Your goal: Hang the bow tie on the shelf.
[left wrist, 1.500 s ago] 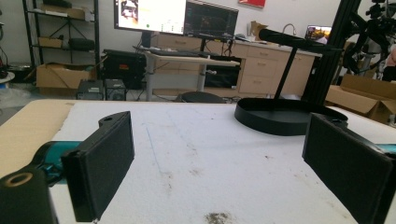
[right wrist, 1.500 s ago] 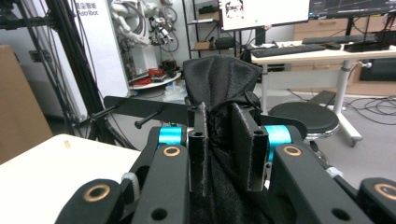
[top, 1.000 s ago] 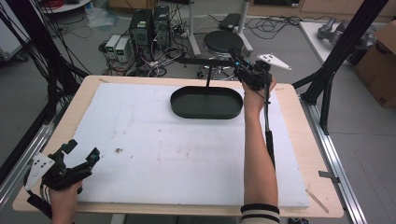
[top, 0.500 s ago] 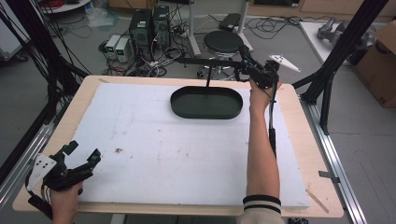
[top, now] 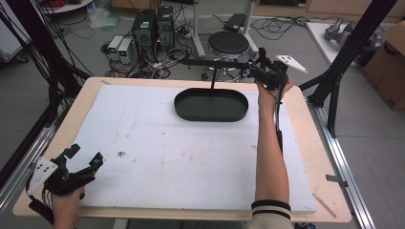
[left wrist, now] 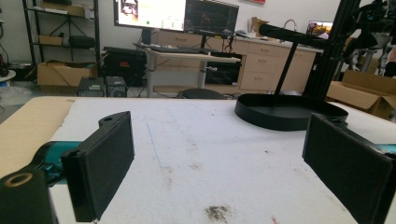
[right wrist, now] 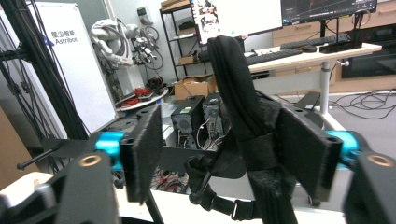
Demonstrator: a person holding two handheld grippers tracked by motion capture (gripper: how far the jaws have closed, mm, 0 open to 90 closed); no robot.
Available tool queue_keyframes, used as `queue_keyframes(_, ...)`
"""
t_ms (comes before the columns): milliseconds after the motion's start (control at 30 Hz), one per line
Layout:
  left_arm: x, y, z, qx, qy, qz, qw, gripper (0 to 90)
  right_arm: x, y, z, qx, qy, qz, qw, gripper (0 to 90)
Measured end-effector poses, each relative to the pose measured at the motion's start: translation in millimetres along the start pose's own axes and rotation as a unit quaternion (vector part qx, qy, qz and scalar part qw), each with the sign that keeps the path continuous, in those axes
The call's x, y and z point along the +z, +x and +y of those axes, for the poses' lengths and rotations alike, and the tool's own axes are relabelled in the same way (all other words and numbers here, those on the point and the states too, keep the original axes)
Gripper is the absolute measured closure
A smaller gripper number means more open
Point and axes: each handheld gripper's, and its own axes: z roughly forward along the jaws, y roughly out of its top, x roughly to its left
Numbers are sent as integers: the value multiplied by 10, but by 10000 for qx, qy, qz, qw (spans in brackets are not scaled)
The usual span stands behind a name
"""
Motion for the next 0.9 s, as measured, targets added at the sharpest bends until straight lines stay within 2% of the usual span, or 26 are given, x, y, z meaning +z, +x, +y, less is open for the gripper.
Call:
queue_keyframes(367,-12,3,18,-13,-36,0,10000,95,23,51,-21,70,372,117,9992,197)
queue_keyframes(433,-11,1,22,-10,-46,-9,10000,95,8,52,-18,-20,549,40,9985,164)
queue_keyframes(467,-12,1,26,-14,-53,-12,10000,95,8,52,-18,-20,549,40,9985,164)
queue_keyframes(500,-13,-5,33,-33,-80,-17,10000,95,-4,65,-17,-170,673,-10,9976,145)
queue_keyframes(600,-18,-11,41,-21,-80,-34,10000,95,-30,79,-7,-295,709,-37,9970,141)
queue_keyframes(800,-29,-27,70,-19,-137,-60,9999,95,-164,129,59,-445,550,-63,9975,129)
queue_keyframes(867,-31,-32,81,-33,-171,-60,9998,95,-219,158,85,-593,529,-81,9968,123)
queue_keyframes(900,-36,-29,85,-10,-167,-62,9998,95,-278,198,120,-740,533,-113,9958,122)
